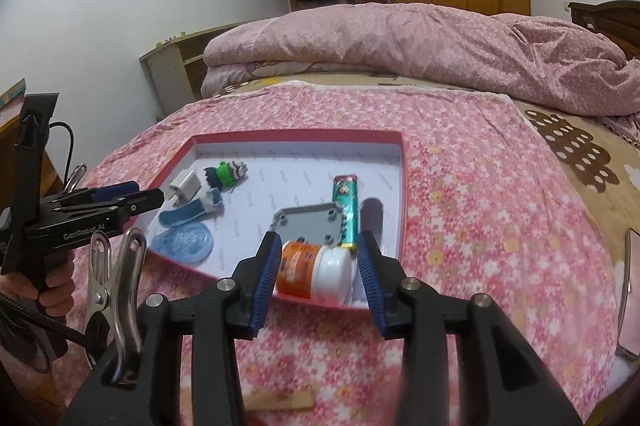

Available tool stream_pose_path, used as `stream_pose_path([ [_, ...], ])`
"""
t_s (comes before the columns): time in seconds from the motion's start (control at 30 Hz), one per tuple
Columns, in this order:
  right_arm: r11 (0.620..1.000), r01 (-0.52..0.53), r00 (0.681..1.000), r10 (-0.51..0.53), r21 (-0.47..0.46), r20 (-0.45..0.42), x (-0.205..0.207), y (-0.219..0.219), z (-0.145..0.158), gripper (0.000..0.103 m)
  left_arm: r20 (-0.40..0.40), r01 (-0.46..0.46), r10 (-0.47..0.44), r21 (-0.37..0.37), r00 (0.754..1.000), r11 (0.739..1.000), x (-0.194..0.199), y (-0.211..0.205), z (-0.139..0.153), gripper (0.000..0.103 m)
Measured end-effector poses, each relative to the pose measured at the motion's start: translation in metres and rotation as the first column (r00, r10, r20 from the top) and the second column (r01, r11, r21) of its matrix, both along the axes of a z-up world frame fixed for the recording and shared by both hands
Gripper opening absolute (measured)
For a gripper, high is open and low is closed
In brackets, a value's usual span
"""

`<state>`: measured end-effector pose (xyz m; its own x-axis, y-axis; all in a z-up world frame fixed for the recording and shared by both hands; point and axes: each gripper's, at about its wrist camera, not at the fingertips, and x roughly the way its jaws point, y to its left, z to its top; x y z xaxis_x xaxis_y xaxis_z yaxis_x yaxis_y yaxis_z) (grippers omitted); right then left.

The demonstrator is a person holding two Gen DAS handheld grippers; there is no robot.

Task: Organize rigid objects
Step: 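Open both grippers to drop plug and hook into the tray, then withdraw both grippers from the tray toward the white earbuds case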

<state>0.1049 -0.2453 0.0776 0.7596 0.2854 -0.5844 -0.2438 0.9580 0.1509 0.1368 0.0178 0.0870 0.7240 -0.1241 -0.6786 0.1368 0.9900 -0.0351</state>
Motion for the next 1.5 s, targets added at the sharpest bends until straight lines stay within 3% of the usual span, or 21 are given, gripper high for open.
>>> stream_pose_path([
  [0.13,1.0,-0.009,1.0,0.009,0.016,-0.008,-0.014,0.001,-0.001,0.046,-0.003,0.009,-0.009,-0.009,1.0,1.0,-0.019,0.001,-0.001,0.057],
  [1.17,1.0,0.018,0.997,-0.017,0.006,-0.079,-0.109,0.004,-0.024,0.046,-0.086,0.146,-0.151,-0.065,0.985,0.987,-0.127,-0.017,-0.032,0.057],
  [1.5,0.999,0.042,0.992,-0.043,-0.009,-0.115,-0.122,-0.001,-0.037,0.046,-0.098,0.268,-0.272,-0.053,0.957,0.962,-0.15,-0.038,-0.039,0.069],
])
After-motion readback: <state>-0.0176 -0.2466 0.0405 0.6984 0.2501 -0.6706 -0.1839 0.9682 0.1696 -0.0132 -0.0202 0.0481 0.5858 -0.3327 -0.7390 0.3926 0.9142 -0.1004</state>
